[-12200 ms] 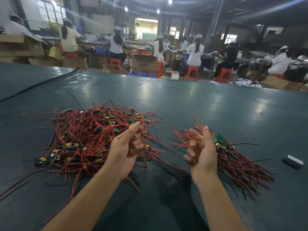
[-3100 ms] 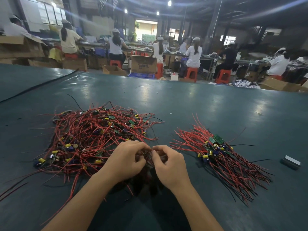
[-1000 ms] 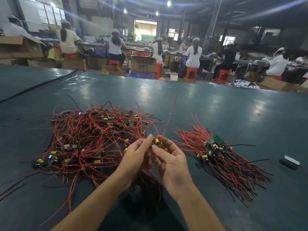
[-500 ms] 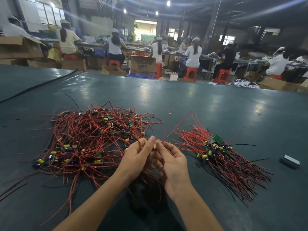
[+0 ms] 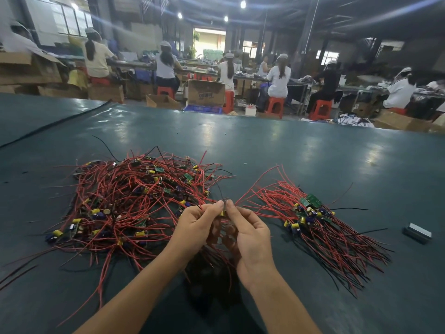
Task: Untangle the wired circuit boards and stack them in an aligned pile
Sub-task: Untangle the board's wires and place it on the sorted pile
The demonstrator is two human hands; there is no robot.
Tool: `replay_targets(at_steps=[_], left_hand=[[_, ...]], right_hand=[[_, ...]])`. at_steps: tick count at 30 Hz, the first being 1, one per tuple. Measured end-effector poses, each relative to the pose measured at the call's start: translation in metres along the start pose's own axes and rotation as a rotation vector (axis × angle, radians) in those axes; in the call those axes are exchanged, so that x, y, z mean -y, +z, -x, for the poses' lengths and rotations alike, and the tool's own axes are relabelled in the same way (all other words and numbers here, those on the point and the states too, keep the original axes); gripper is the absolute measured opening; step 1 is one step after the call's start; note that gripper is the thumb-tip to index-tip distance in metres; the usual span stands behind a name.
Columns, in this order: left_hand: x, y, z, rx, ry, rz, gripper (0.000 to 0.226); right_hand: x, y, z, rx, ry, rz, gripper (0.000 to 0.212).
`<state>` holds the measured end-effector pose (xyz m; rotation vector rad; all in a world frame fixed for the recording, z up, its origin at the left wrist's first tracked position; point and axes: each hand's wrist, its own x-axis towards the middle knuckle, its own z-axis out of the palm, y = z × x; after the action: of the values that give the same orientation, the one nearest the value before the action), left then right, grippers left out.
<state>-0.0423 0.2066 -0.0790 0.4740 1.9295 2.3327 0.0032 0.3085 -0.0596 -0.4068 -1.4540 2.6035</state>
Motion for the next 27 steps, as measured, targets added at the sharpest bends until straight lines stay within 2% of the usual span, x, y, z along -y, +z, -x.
replay_targets(at_steps=[4,8,10,12,18,21,24,27], left_hand=[[0.001,-0.001,0.002,0.031,0.036,-0.067,0.068],[-0.002,0.004,0.003,-0.038,0.074,-0.077,0.047],[-0.001,0.003,0.002,-0.061,0.096,-0.125,0.049],[-0.001,0.002,0.001,-0.08,0.089,-0.136,0.052],[-0.004,0.002,0.001,-0.078,0.06,-0.109,0.047],[-0.004,0.002,0.002,-0.041,0.057,-0.163,0.054],[-0.004,0.002,0.003,-0.04,0.05,-0.177,0.054],[-0.007,-0.002,0.002,-0.078,0.053,-0.113,0.045]], right_hand=[[0.002,0.0,0.001,-0.009,0.03,0.033,0.014],[0.004,0.003,0.0,-0.038,0.079,-0.028,0.021],[0.007,0.005,-0.001,-0.07,0.127,-0.066,0.011],[0.011,0.001,-0.004,-0.133,0.141,-0.073,0.012],[0.022,-0.017,-0.023,-0.279,0.077,-0.064,0.015],[0.024,-0.023,-0.028,-0.329,0.059,-0.094,0.016],[0.022,-0.023,-0.028,-0.313,0.033,-0.075,0.012],[0.019,-0.021,-0.025,-0.259,-0.027,-0.059,0.007]])
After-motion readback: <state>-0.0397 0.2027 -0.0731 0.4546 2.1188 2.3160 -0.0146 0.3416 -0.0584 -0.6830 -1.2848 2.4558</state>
